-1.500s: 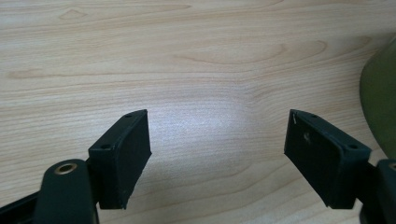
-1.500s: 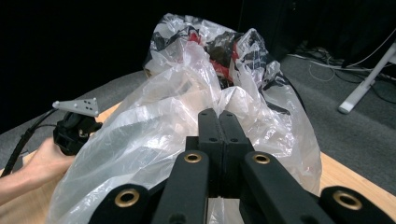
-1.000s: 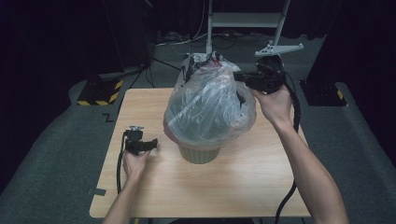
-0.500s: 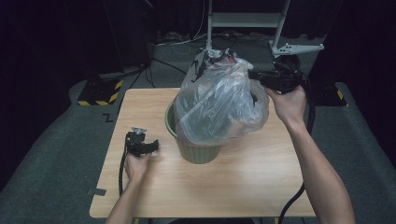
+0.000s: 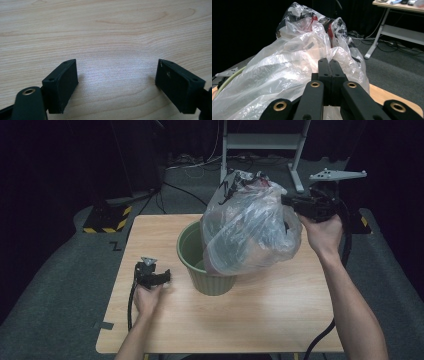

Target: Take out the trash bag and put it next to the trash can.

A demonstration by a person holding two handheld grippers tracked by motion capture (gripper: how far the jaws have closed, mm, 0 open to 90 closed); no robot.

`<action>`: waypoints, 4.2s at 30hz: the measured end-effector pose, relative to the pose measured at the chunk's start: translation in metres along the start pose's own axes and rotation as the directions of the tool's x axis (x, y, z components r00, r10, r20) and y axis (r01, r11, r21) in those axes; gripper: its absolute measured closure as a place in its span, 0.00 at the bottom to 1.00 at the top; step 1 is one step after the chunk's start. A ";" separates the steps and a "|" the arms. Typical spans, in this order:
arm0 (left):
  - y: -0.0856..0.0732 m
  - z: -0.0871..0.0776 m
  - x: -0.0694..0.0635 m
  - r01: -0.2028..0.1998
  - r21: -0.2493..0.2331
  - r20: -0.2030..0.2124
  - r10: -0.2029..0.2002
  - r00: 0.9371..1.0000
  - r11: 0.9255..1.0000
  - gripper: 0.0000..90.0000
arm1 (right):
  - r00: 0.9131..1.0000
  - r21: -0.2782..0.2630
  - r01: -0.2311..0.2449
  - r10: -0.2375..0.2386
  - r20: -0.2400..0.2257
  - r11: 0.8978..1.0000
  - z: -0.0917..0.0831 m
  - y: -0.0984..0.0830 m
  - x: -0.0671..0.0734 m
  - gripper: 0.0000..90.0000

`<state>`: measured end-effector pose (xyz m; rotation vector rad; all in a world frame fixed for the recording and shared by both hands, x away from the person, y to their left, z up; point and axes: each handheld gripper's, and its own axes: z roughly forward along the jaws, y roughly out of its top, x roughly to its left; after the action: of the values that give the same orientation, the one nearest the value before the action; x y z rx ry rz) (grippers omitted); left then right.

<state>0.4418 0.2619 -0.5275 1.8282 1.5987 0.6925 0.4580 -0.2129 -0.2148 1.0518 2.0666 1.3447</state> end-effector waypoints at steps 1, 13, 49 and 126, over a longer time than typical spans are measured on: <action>0.000 0.000 0.000 0.000 0.000 0.000 0.000 1.000 1.000 0.20 | 1.000 -0.003 -0.004 0.004 0.002 1.000 -0.001 -0.001 -0.002 1.00; 0.000 0.000 0.000 0.001 0.001 -0.003 -0.001 1.000 1.000 0.19 | 0.998 -0.021 -0.029 0.030 0.052 0.999 -0.019 -0.010 -0.019 1.00; 0.000 0.000 0.000 0.004 0.002 -0.007 -0.004 1.000 1.000 0.18 | 0.970 -0.037 -0.055 0.062 0.234 0.998 -0.065 -0.021 -0.053 1.00; 0.000 0.000 0.000 0.003 0.004 -0.006 -0.003 1.000 1.000 0.19 | 0.858 0.383 -0.154 -0.069 0.509 0.911 0.092 -0.156 -0.088 1.00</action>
<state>0.4418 0.2618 -0.5275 1.8279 1.6073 0.6945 0.5223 -0.2674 -0.3978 1.4537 1.9404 0.5390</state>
